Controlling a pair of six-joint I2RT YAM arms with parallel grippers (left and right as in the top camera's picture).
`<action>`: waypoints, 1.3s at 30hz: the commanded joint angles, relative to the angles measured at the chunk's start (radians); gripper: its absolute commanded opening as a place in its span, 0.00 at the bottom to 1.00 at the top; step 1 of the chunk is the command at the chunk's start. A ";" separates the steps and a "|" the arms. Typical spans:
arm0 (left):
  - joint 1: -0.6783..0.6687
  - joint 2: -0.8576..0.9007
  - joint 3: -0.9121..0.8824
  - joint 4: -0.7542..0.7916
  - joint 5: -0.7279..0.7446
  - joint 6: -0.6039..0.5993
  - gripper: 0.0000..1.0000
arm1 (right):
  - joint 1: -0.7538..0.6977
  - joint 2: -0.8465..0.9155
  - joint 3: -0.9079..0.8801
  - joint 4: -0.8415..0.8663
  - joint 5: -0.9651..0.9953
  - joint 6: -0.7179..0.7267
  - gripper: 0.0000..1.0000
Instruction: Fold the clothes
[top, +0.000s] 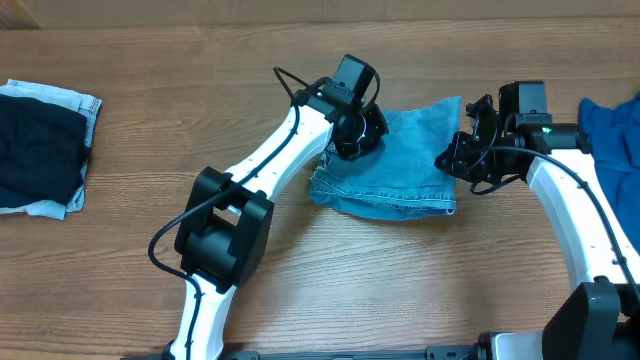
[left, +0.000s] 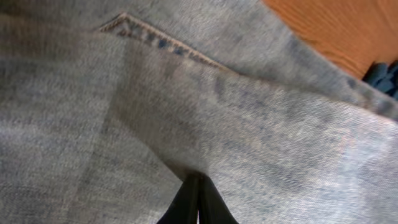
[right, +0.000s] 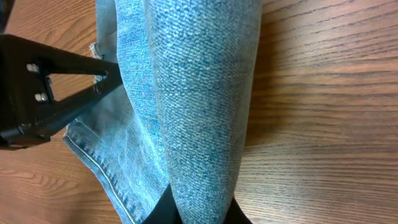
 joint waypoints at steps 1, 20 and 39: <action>-0.034 0.005 -0.054 -0.002 -0.014 -0.011 0.04 | 0.007 -0.011 0.021 0.006 0.007 0.004 0.04; -0.053 0.005 -0.349 0.443 0.066 -0.048 0.04 | 0.175 -0.011 0.021 0.037 0.074 0.238 0.04; -0.003 -0.043 -0.315 0.520 0.170 0.077 0.04 | 0.107 -0.010 0.019 -0.047 0.406 0.330 0.04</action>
